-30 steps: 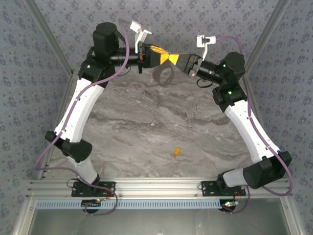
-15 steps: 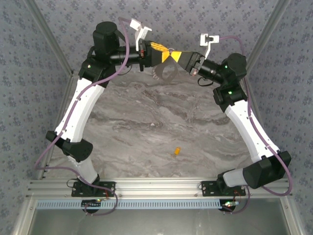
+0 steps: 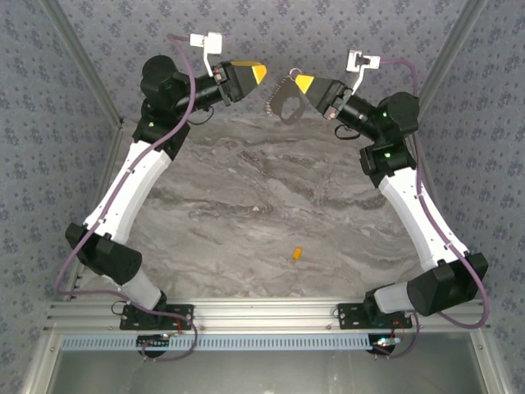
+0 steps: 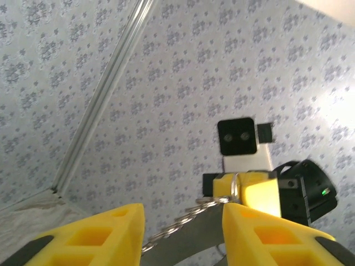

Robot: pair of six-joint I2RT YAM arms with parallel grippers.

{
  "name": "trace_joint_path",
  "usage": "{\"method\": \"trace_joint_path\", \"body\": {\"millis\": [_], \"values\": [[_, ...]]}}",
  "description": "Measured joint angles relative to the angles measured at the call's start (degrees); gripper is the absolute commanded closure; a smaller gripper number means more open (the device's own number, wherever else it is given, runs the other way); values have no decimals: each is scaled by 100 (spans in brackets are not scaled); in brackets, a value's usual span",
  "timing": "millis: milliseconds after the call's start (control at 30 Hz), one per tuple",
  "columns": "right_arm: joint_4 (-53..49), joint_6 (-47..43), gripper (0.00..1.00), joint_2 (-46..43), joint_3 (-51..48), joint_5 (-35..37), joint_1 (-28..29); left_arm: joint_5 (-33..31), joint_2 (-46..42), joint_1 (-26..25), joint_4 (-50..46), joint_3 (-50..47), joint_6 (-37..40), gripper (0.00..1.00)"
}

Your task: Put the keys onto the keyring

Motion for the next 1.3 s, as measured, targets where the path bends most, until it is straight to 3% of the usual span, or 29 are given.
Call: {"method": "trace_joint_path", "body": {"millis": [167,400,1300], "values": [[133,87,100,33,-2,50,22,-26,0,-260,341,0,-299,69],[144,142,100,107,-2,114,76,-22,74,-479,577,4,-507,70],[286,192,100,221,-2,223,186,20,361,-525,664,83,-625,71]]}}
